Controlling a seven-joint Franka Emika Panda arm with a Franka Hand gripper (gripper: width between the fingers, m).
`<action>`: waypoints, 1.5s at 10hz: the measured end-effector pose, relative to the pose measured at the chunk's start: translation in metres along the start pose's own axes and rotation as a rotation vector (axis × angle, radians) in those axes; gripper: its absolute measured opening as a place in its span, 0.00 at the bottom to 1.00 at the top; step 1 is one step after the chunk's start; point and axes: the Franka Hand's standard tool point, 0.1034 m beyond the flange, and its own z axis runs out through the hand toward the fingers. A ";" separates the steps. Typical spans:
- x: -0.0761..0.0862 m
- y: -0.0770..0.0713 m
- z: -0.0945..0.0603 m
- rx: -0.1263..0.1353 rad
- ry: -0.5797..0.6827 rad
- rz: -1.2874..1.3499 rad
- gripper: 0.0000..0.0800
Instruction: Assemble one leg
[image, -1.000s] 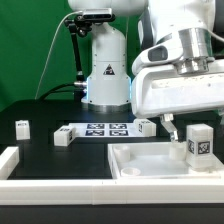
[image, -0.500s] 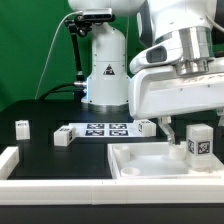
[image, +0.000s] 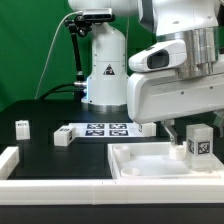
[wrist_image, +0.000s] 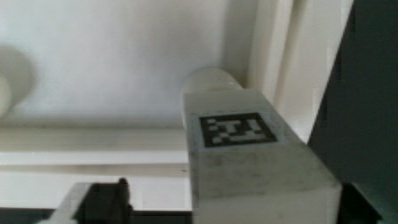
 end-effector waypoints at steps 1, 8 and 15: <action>0.000 0.000 0.000 0.000 0.000 0.000 0.44; -0.002 -0.001 0.001 0.001 0.024 0.736 0.36; -0.002 -0.003 0.004 0.028 0.029 1.565 0.36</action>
Offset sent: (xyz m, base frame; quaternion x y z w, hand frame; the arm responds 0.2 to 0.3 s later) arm 0.0000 0.0000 0.0000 0.0000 0.0000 0.0000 1.0000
